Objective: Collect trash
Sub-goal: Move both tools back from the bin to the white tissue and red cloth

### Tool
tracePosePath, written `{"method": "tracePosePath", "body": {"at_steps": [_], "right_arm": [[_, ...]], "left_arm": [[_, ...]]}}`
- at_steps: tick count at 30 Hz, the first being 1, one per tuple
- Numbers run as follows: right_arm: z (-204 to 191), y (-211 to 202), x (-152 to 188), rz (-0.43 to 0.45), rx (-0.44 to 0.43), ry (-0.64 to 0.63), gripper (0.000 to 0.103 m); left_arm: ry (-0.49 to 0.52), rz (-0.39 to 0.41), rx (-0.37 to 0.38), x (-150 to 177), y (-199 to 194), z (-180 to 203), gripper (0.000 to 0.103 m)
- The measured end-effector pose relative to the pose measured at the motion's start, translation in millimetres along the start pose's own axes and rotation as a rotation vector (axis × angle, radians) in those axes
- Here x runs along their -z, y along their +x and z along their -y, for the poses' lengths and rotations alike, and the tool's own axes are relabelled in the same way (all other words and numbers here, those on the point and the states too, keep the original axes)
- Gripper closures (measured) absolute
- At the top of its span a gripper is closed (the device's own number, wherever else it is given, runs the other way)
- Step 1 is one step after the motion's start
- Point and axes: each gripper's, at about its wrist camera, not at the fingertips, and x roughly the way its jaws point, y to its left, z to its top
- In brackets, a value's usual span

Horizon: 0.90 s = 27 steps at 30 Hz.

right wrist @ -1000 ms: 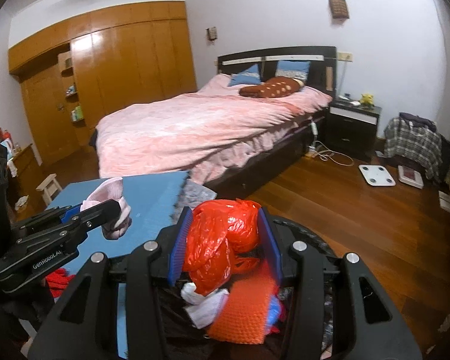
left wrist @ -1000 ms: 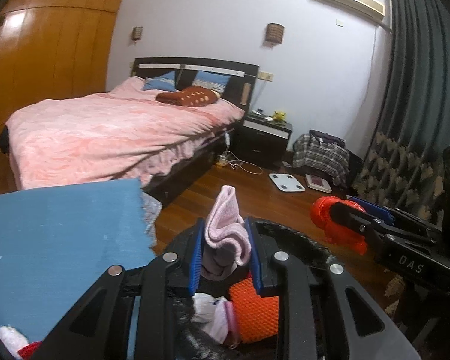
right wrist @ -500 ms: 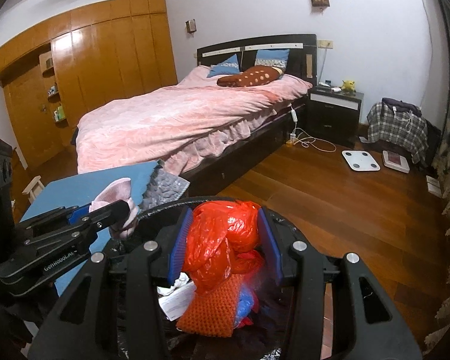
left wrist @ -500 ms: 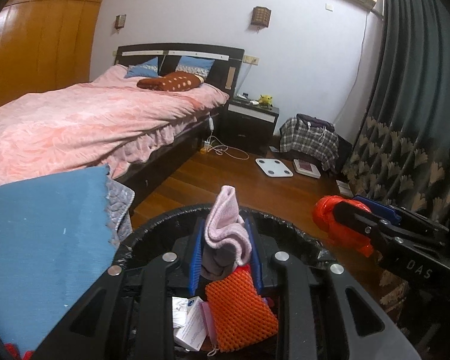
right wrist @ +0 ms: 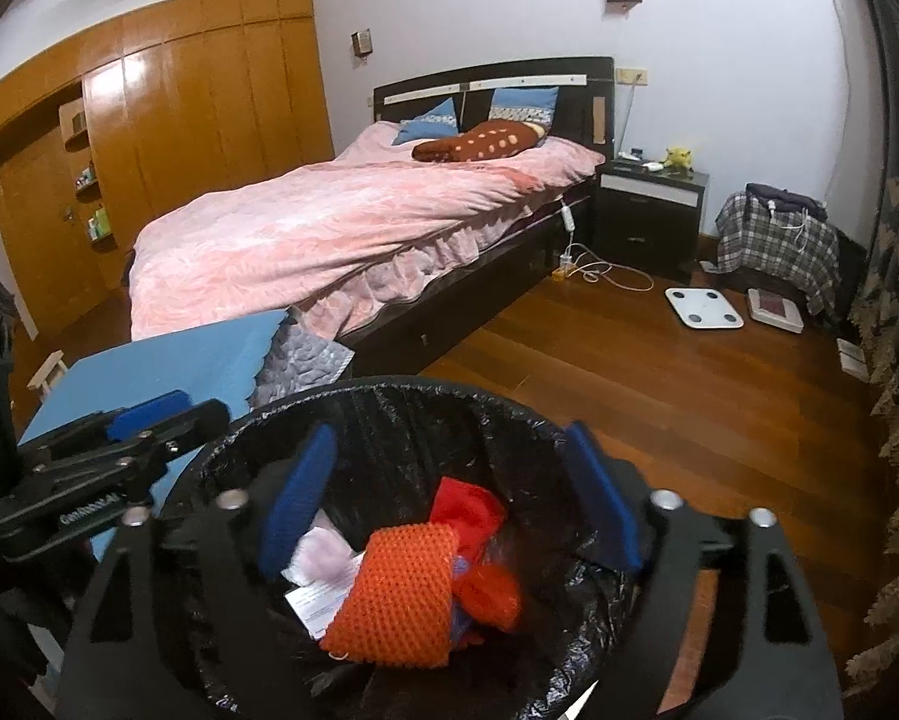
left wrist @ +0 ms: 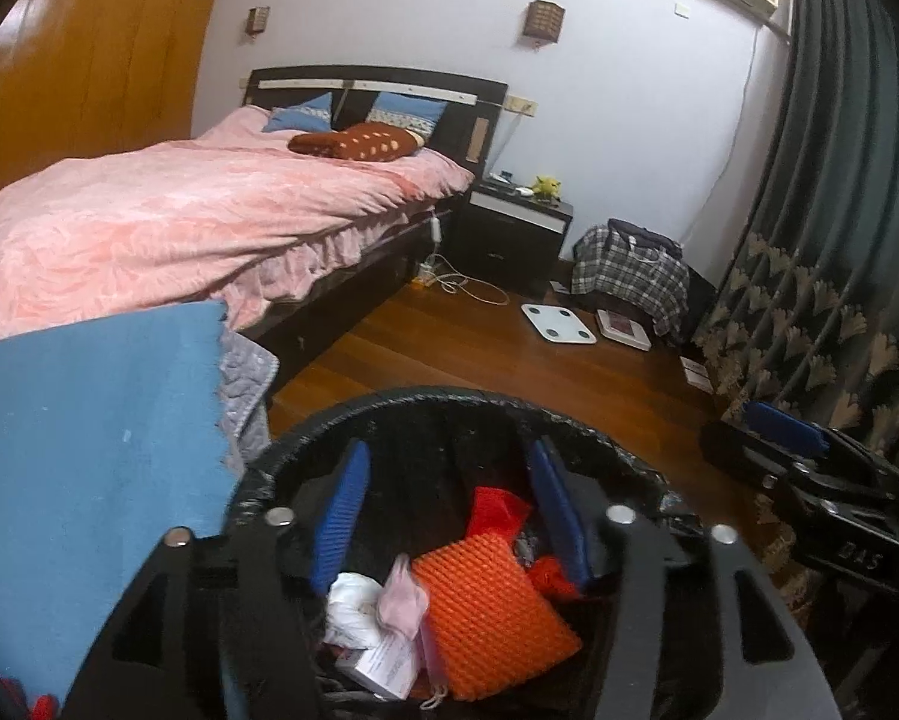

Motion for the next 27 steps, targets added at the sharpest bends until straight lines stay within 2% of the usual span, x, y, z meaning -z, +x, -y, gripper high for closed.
{"method": "tracePosePath", "body": {"at_steps": [2, 5, 10, 16, 27], "right_arm": [[0, -4, -1, 0.017, 0.014, 0.006, 0.01], [-2, -8, -4, 0.024, 0.011, 0.018, 0.006], [-15, -15, -10, 0.042, -0.017, 0.012, 0.006], [-49, -19, -16, 0.049, -0.082, -0.022, 0.006], [-136, -15, -13, 0.025, -0.225, -0.111, 0.006]], "left_arm": [[-0.004, 0.02, -0.024, -1, -9, -7, 0.029], [-0.008, 0.037, -0.057, -3, -21, -17, 0.019], [-0.013, 0.053, -0.113, -5, -50, -33, 0.011], [-0.02, 0.076, -0.194, -2, -95, -54, 0.009], [-0.083, 0.094, -0.352, 17, -167, -108, 0.009]]}}
